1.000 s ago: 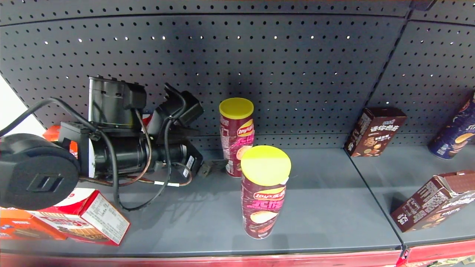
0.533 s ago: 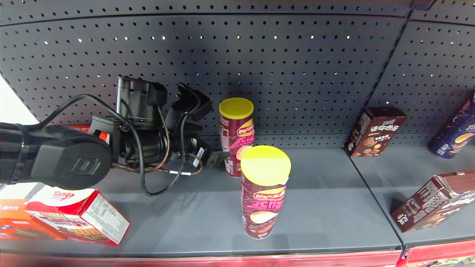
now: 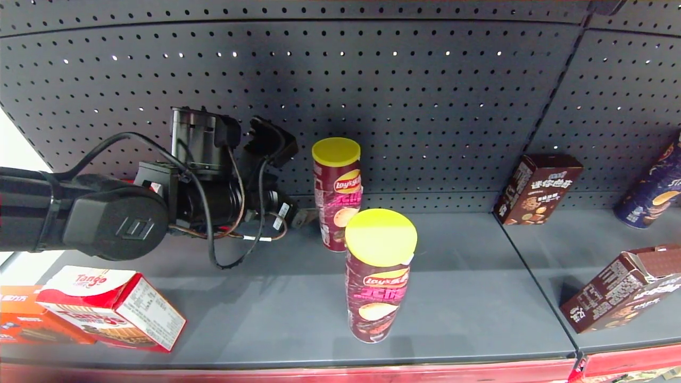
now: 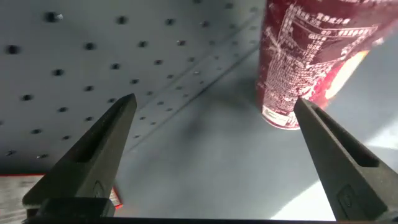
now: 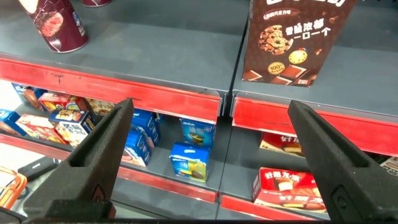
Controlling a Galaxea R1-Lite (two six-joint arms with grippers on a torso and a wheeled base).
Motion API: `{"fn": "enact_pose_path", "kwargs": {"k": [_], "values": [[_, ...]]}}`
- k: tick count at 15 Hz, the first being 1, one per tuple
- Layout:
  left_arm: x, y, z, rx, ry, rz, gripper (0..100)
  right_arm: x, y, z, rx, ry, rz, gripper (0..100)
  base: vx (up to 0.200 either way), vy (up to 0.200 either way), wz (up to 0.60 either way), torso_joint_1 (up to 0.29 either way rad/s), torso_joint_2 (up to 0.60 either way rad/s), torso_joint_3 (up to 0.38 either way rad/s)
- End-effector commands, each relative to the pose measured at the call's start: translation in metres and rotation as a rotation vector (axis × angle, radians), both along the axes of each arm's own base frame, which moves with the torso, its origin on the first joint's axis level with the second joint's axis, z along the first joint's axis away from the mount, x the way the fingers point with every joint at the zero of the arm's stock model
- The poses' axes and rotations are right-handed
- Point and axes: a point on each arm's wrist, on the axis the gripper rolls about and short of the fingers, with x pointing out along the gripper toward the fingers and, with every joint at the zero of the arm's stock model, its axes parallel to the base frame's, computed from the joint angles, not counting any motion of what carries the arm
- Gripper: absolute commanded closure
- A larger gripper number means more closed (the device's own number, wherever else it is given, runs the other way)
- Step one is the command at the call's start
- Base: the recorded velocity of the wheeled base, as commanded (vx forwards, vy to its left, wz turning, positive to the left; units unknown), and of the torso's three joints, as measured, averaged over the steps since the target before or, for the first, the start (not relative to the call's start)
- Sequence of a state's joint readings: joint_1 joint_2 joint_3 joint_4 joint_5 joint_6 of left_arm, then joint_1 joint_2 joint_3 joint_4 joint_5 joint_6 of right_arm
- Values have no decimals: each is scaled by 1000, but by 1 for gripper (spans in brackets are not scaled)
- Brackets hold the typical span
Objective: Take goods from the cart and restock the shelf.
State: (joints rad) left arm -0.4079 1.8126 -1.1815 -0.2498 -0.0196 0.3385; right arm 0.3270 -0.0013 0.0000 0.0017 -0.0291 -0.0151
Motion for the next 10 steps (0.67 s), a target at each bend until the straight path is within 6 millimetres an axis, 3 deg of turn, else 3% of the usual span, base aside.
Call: {"fn": "enact_pose_path", "kwargs": {"k": [1,10], "values": [[5,1,1,-2,-7,17,0,0,0,0,-1,1,0,0,0,0,0,0,0,0],[11,0,2,-5,-14,68,0,0,0,0,-1,1,0,0,0,0,0,0,0,0]]}}
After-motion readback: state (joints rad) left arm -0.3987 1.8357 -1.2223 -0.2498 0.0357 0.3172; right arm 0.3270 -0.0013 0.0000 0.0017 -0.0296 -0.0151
